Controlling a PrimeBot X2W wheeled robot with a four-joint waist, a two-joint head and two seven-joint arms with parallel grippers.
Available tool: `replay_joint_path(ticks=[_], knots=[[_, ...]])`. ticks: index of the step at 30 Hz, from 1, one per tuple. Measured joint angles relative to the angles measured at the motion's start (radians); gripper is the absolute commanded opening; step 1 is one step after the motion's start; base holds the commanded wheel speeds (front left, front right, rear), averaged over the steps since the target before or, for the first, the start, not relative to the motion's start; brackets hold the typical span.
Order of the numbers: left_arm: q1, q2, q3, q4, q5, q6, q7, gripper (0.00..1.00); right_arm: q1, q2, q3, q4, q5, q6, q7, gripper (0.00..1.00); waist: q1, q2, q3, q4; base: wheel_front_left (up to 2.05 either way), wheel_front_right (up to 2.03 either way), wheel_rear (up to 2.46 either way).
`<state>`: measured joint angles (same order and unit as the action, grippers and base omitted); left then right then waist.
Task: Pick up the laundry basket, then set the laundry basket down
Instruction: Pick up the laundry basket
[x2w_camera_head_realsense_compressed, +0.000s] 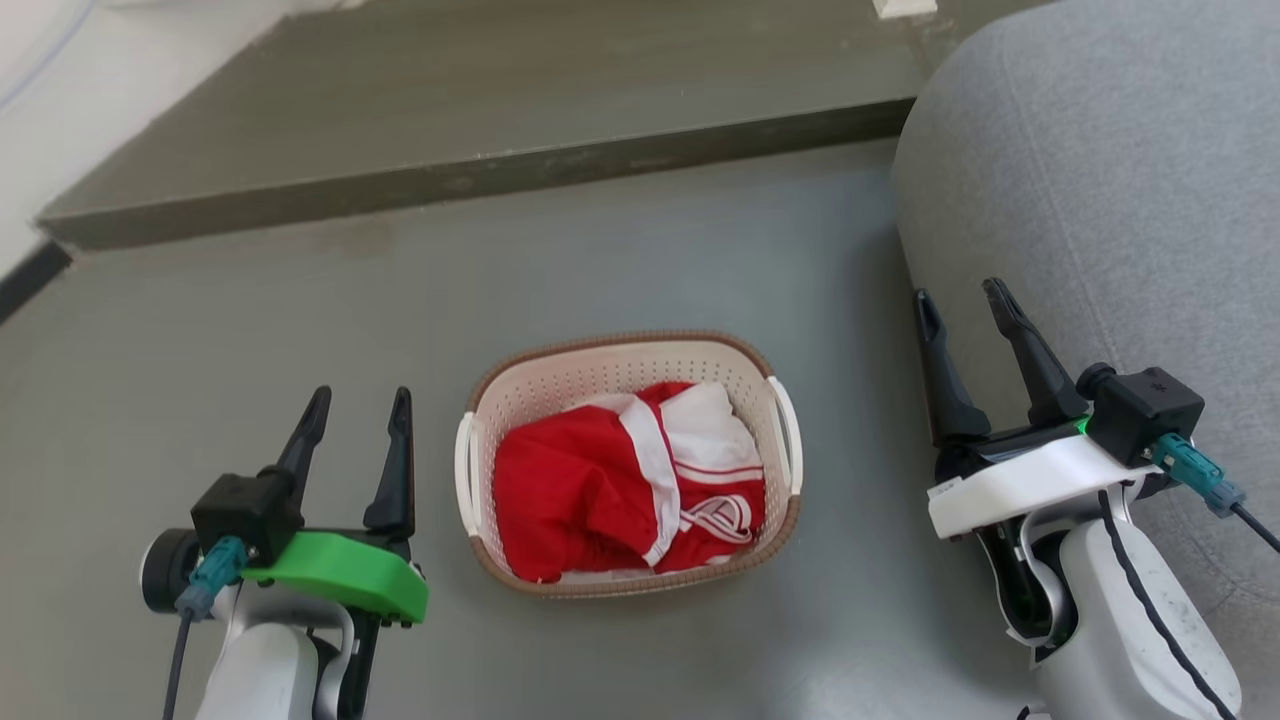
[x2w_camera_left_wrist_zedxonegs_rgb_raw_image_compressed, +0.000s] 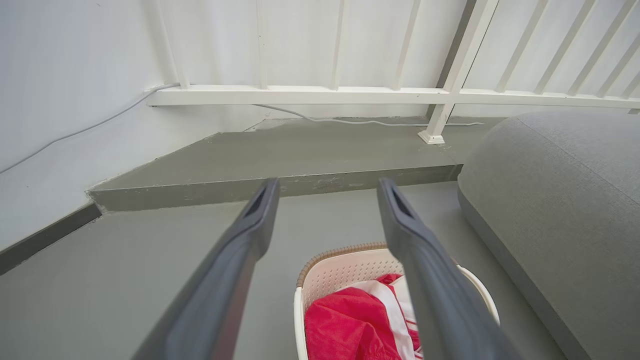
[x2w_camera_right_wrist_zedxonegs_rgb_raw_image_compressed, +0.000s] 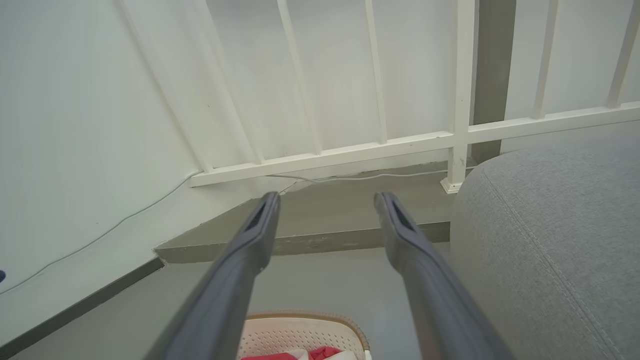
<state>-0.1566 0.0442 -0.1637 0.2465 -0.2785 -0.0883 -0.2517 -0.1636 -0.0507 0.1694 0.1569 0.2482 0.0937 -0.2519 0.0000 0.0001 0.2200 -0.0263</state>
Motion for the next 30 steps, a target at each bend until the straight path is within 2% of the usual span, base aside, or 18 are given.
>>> replay_joint_path(ticks=[16,19,30], knots=[[-0.118,-0.003,-0.001,0.044,-0.017,-0.016,0.000,1.00,-0.073,0.000,-0.002,0.027,0.017,-0.036,0.000,1.00,0.0000,0.0000,0.144,0.003,0.00,0.00,0.00],[-0.139,-0.003,-0.002,0.053,-0.024,-0.017,0.000,1.00,-0.090,0.000,-0.002,0.046,0.016,-0.052,0.000,1.00,0.0001,0.0000,0.173,0.004,0.00,0.00,0.00],[-0.231,-0.007,0.017,0.076,-0.036,-0.026,0.000,1.00,-0.162,-0.002,0.024,0.080,0.015,-0.069,-0.001,1.00,0.0001,0.0000,0.288,0.004,0.00,0.00,0.00]])
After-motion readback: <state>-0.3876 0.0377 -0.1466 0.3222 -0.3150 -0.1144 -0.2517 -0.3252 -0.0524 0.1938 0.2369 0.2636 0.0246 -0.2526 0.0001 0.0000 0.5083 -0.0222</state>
